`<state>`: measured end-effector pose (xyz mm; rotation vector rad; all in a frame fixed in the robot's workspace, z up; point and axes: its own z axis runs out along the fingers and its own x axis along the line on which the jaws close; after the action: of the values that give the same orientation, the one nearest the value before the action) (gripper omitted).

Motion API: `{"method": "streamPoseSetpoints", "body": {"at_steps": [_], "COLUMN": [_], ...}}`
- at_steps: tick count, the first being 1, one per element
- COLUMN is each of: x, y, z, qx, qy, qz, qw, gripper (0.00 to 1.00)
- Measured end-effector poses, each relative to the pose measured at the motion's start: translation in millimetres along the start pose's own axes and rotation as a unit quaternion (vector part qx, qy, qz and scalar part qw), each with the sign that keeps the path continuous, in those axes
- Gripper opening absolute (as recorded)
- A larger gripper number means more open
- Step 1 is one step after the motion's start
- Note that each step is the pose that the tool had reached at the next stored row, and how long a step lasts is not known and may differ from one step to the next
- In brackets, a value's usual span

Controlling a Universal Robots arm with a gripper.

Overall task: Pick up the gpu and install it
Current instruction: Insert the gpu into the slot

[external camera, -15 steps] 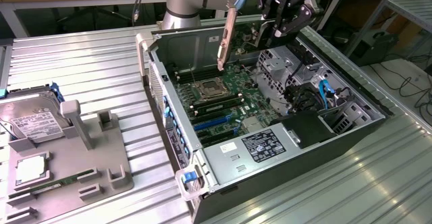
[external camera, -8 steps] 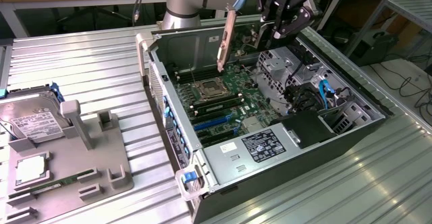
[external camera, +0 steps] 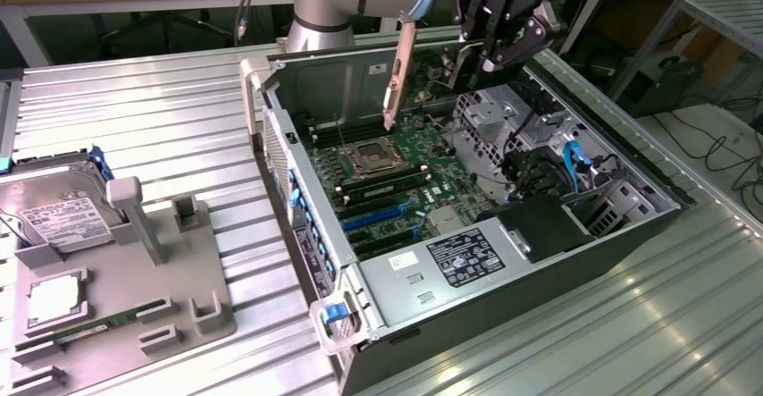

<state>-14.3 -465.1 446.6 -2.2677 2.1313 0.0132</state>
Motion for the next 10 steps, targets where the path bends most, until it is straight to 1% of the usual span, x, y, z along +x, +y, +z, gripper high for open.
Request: {"method": "streamPoseSetpoints", "body": {"at_steps": [10], "x": [0.2], "y": [0.1], "z": [5.8], "qx": [0.0009], "qy": [0.0001], "qz": [0.000], "qw": [1.0000], "gripper": [0.28]}}
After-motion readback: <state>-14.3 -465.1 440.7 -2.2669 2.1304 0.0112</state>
